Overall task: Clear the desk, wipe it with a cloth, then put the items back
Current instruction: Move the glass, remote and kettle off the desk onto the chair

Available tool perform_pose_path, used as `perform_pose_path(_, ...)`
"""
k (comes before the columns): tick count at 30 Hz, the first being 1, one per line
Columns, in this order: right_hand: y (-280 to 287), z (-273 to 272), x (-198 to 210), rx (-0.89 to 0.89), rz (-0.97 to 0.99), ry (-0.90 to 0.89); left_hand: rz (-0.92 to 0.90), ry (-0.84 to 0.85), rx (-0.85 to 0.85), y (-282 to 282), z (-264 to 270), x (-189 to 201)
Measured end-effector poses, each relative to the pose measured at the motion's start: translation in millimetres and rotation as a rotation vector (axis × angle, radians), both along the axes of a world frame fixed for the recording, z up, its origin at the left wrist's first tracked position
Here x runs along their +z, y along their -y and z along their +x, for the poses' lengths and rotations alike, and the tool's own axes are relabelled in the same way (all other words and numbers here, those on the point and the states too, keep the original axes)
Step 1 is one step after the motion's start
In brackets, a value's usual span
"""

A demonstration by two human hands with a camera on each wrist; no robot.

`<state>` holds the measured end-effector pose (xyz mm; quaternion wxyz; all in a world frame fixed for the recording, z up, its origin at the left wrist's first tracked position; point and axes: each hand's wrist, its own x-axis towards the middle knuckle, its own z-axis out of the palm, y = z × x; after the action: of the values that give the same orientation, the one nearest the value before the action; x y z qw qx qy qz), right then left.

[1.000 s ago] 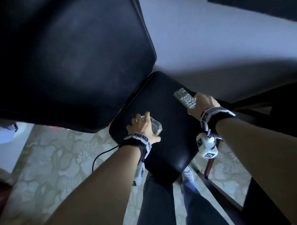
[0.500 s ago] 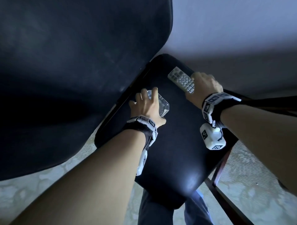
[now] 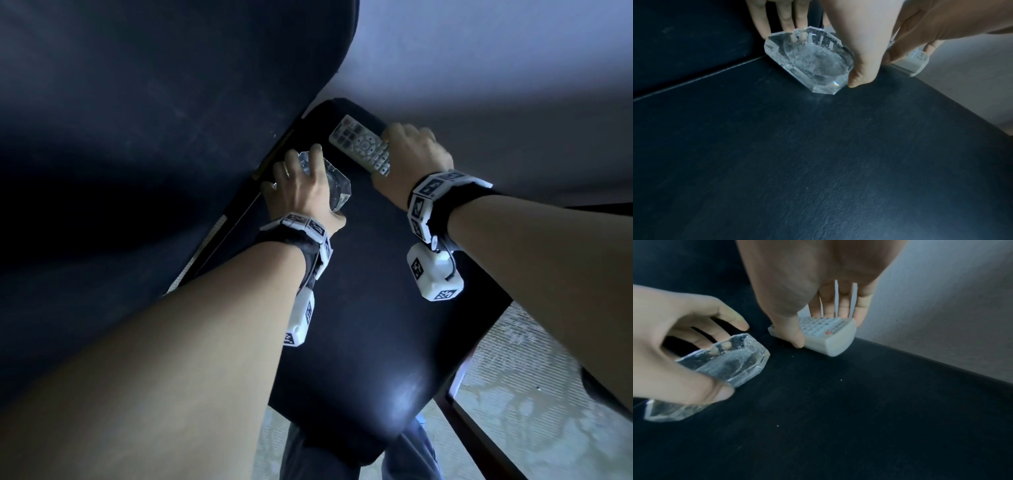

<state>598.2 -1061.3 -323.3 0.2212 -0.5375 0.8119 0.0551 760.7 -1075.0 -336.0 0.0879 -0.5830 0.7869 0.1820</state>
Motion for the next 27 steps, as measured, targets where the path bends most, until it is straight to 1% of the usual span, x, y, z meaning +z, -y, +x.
perform_pose_path(6,4,4,-10,0.009,-0.020,0.010,0.021,-0.015,0.004,3,8,-9)
perform_pose_path(13,3,7,-9,-0.005,0.000,-0.001,0.000,-0.005,-0.026,2,11,-12)
perform_pose_path(18,-5,8,-1,-0.038,0.011,0.011,0.026,-0.007,-0.039,1,12,-8)
perform_pose_path(21,-18,10,10,-0.082,-0.013,0.004,0.005,-0.010,-0.075,-4,13,4)
perform_pose_path(25,-47,9,39,-0.134,-0.020,0.039,-0.025,0.051,-0.167,-19,14,34)
perform_pose_path(27,-65,6,60,-0.151,-0.006,0.060,0.031,0.085,-0.213,-29,12,56)
